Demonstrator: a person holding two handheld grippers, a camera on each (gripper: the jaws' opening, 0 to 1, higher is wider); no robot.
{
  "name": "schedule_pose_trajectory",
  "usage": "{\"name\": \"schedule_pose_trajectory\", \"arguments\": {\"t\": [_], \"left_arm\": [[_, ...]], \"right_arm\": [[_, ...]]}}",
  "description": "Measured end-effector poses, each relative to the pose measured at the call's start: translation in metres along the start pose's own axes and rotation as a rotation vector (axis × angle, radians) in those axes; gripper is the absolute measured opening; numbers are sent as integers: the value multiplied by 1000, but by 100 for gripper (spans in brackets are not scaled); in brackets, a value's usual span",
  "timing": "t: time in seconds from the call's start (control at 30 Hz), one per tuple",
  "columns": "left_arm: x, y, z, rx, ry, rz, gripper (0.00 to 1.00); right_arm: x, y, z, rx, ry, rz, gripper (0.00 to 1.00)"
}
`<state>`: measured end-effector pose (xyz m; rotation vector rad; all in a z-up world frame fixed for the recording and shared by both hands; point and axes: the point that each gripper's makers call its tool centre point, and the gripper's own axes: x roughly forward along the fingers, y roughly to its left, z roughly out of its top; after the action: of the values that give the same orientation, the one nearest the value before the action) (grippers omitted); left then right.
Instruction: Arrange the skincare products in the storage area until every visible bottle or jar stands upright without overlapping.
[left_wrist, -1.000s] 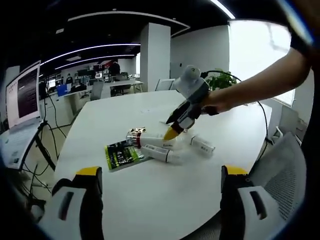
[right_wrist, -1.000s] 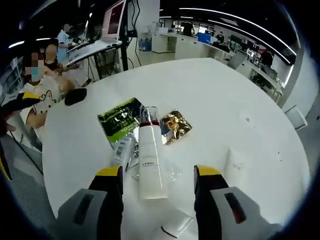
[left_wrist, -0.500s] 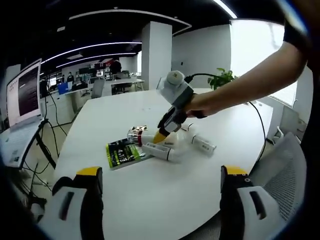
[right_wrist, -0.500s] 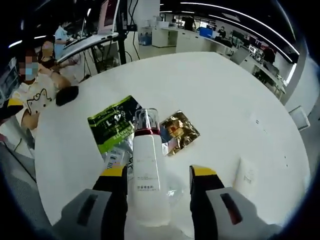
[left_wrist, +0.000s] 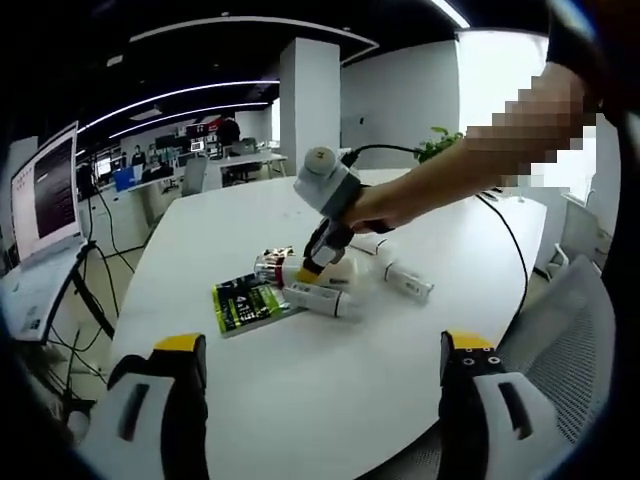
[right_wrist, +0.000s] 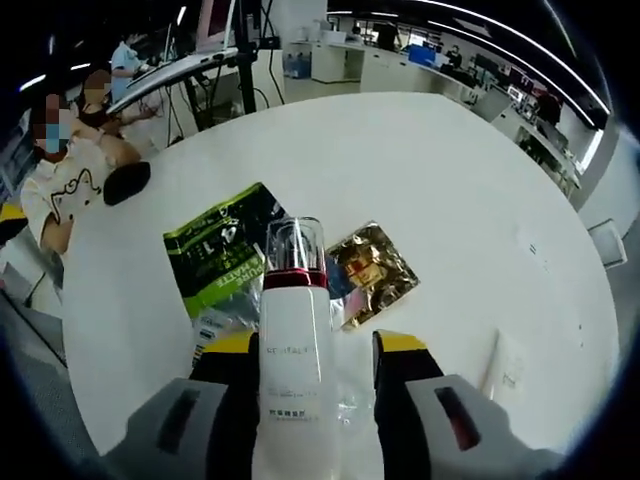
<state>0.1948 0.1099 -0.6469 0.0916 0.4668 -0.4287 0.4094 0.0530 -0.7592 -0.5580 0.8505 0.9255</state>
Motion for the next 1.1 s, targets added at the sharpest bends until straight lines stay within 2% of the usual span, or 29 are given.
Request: {"name": "schedule_pose_trajectory", "arguments": {"t": [0.47,0.83,1.1], "left_arm": [[0,1,0,-2,0,4,89],[1,-1,-1,6,8,1,88],[1,-1,-3,13,14,-1,88]], "right_arm": [[7,12,4,-75,35,29,32],[9,10,2,-65,57,42,30],[9,7,5,-63,36,15,29]]}}
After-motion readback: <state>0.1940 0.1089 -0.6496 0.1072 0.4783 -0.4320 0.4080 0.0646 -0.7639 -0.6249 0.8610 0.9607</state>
